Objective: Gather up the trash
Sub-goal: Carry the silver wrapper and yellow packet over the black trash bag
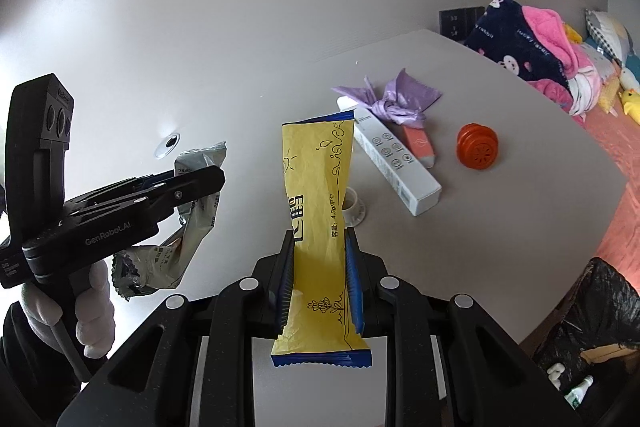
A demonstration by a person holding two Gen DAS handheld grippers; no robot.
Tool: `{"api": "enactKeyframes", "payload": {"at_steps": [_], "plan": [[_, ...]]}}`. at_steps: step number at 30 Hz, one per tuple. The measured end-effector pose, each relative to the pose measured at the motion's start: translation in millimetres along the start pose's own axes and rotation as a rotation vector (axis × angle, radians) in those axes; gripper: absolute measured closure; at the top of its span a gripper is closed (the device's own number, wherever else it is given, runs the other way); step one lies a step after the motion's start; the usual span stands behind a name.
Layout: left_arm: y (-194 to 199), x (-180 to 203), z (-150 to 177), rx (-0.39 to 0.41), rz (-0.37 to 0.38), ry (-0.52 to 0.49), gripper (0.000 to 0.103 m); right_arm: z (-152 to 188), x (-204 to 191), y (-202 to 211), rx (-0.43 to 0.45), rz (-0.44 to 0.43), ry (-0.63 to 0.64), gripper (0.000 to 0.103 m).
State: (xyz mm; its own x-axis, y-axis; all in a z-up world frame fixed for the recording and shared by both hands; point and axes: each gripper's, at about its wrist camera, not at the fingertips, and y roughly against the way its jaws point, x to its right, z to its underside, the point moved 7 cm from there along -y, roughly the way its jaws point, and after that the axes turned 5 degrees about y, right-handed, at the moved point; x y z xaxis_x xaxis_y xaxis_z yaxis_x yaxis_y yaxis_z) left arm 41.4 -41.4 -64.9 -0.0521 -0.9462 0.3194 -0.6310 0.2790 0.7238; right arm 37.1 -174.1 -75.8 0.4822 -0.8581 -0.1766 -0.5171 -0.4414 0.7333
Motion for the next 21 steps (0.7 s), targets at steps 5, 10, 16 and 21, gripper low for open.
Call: {"api": "enactKeyframes", "payload": {"at_steps": [5, 10, 16, 21], "plan": [[-3.4, 36.4, -0.7, 0.003, 0.042, -0.059, 0.069, 4.9, 19.4, 26.5, 0.041, 0.041, -0.027, 0.078], [-8.5, 69.6, 2.4, -0.010, 0.081, -0.112, 0.069, 14.5, 42.8, 52.1, 0.077, 0.087, -0.075, 0.078], [-11.0, 109.1, 5.3, -0.013, 0.139, -0.175, 0.069, 31.1, 70.1, 82.7, 0.110, 0.149, -0.136, 0.078], [-16.0, 144.6, 8.6, -0.024, 0.195, -0.228, 0.069, 45.9, 89.5, 105.5, 0.129, 0.200, -0.179, 0.078]]}}
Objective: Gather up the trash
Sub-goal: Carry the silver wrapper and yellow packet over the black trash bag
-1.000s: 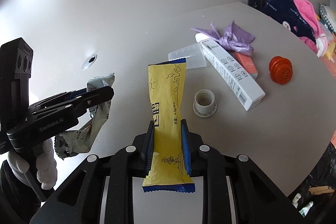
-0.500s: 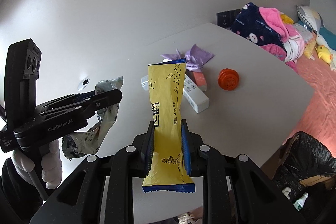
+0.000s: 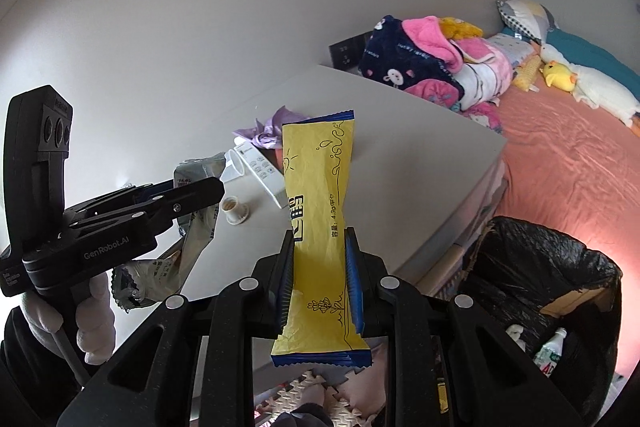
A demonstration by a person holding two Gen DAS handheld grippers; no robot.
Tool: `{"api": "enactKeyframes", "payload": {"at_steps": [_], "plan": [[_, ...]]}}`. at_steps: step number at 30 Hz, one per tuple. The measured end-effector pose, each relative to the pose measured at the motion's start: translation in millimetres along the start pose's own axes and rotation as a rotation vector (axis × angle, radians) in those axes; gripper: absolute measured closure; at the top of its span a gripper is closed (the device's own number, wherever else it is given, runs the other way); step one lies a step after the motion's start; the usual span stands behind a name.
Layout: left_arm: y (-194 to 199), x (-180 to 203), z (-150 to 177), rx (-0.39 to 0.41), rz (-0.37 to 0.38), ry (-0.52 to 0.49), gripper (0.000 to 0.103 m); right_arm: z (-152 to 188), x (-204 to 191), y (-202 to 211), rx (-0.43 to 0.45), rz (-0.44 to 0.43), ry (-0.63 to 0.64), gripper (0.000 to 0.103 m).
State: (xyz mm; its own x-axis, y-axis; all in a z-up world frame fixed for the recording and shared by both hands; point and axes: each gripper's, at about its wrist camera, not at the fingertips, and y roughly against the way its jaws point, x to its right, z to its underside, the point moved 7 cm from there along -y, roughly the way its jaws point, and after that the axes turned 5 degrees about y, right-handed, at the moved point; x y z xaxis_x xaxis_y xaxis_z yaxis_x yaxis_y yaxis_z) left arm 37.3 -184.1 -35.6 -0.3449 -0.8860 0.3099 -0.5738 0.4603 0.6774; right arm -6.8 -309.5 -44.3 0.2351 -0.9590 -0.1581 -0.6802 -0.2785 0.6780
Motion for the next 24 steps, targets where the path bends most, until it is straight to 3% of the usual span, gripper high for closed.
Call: {"api": "enactKeyframes", "payload": {"at_steps": [24], "plan": [[-54.7, 157.1, 25.7, -0.118, 0.257, -0.219, 0.069, 53.2, 126.7, 84.1, 0.063, 0.239, -0.230, 0.078]]}}
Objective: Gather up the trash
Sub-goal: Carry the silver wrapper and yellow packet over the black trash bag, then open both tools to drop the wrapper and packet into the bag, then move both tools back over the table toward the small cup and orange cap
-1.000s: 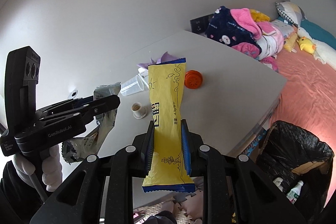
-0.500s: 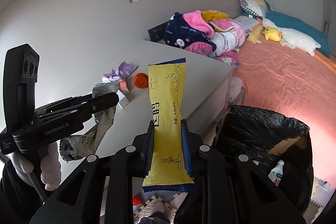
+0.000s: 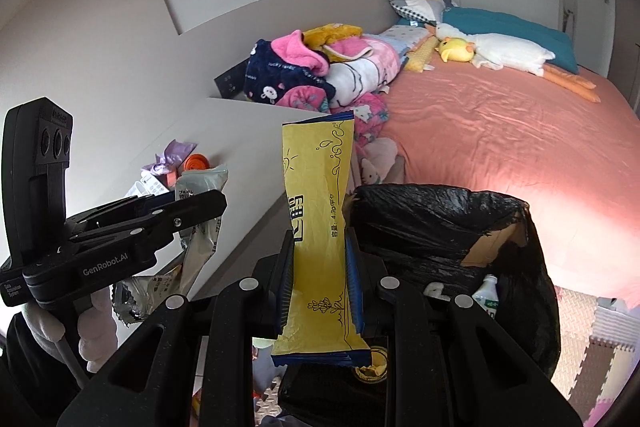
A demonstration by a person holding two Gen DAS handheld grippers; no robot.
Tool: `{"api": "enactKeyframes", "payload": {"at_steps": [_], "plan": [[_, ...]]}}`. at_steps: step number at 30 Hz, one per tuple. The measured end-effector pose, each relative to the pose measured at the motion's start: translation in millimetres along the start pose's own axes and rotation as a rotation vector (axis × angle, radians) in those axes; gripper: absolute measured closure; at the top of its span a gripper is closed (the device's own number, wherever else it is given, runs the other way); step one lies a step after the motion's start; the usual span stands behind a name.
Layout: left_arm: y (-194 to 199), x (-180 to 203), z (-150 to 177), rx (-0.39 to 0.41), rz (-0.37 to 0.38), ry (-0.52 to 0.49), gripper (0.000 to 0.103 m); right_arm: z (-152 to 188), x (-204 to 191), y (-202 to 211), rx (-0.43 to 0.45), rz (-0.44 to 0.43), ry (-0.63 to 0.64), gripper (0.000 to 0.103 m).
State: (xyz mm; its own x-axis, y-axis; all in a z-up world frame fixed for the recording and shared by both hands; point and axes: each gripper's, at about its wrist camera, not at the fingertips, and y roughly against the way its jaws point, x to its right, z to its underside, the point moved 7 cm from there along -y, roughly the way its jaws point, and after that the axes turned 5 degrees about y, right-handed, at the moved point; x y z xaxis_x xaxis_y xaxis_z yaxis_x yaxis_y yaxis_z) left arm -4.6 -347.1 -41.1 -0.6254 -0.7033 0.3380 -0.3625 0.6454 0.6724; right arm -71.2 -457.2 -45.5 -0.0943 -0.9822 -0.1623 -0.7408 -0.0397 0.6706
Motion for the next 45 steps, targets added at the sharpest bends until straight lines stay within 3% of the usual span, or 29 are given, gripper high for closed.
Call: {"api": "enactKeyframes", "payload": {"at_steps": [3, 5, 6, 7, 9, 10, 18, 27, 45], "plan": [[-9.0, 14.5, -1.7, -0.023, 0.037, -0.026, 0.067, -0.8, 18.9, 9.0, 0.024, 0.029, -0.036, 0.078], [-16.0, 22.9, -2.9, -0.051, 0.078, -0.028, 0.048, -3.3, 31.4, 18.1, 0.053, 0.049, -0.071, 0.078], [-19.1, 26.4, -4.0, -0.059, 0.095, -0.024, 0.024, -4.3, 38.0, 24.4, 0.076, 0.061, -0.092, 0.074], [-21.3, 29.9, -5.4, -0.061, 0.107, -0.022, 0.011, -5.3, 44.4, 29.6, 0.094, 0.084, -0.110, 0.068], [-24.7, 40.3, -6.9, -0.061, 0.136, -0.039, 0.011, -7.4, 55.5, 39.8, 0.131, 0.136, -0.133, 0.044], [-27.6, 44.5, -7.0, -0.069, 0.142, -0.050, 0.011, -7.9, 60.4, 44.6, 0.148, 0.156, -0.145, 0.043], [-40.6, 62.4, -8.1, -0.091, 0.159, -0.088, 0.010, -5.9, 84.5, 59.4, 0.179, 0.200, -0.200, 0.042], [-36.6, 51.3, -7.5, -0.082, 0.133, -0.074, 0.010, -8.3, 75.0, 51.5, 0.167, 0.181, -0.186, 0.042], [-2.1, -44.4, -4.7, -0.025, -0.032, 0.063, 0.010, -30.1, -2.7, -5.7, 0.100, 0.022, -0.073, 0.042]]}}
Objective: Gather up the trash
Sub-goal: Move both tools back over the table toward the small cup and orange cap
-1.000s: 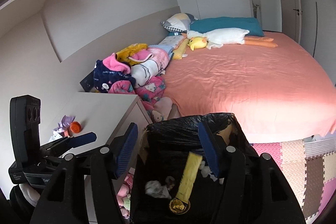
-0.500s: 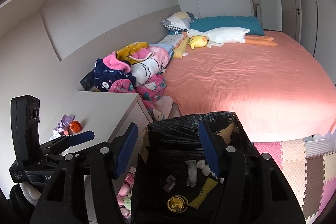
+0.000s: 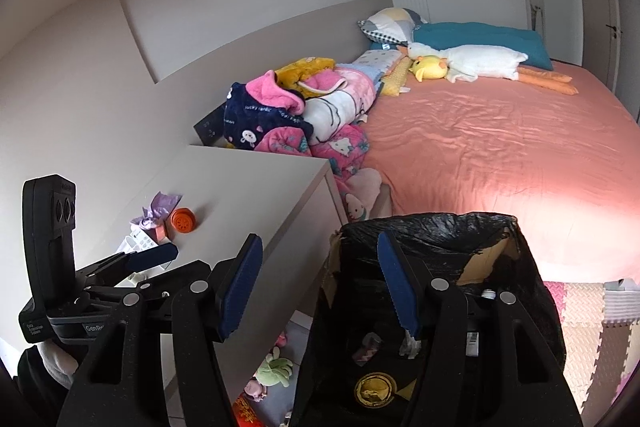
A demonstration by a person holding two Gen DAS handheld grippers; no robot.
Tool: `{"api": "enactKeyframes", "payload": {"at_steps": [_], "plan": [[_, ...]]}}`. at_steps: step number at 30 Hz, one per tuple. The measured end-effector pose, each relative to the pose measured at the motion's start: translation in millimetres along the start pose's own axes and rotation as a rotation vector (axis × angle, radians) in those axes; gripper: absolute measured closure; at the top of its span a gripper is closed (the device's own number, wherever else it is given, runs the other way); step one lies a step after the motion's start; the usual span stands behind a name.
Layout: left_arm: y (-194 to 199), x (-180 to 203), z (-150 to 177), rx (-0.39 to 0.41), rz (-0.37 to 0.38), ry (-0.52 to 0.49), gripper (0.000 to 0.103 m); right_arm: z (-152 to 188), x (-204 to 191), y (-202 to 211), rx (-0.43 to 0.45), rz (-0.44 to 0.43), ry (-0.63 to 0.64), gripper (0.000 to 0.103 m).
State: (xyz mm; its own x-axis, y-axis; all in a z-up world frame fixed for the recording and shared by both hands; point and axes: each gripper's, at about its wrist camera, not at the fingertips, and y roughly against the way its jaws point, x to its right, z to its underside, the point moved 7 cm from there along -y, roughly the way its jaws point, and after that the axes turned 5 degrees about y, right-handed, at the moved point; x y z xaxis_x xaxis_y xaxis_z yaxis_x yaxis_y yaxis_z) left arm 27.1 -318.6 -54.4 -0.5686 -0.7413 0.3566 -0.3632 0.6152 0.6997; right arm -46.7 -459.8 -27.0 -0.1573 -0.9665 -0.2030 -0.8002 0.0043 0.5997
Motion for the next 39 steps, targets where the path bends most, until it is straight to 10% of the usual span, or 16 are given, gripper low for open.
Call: {"api": "enactKeyframes", "payload": {"at_steps": [26, 39], "plan": [[58.5, -170.2, 28.9, 0.064, -0.262, 0.223, 0.012, 4.9, -146.4, -101.3, -0.154, -0.190, 0.172, 0.042], [41.0, -219.4, 52.5, -0.016, -0.302, 0.304, 0.052, 7.0, -189.1, -141.5, -0.223, -0.211, 0.231, 0.042]]}}
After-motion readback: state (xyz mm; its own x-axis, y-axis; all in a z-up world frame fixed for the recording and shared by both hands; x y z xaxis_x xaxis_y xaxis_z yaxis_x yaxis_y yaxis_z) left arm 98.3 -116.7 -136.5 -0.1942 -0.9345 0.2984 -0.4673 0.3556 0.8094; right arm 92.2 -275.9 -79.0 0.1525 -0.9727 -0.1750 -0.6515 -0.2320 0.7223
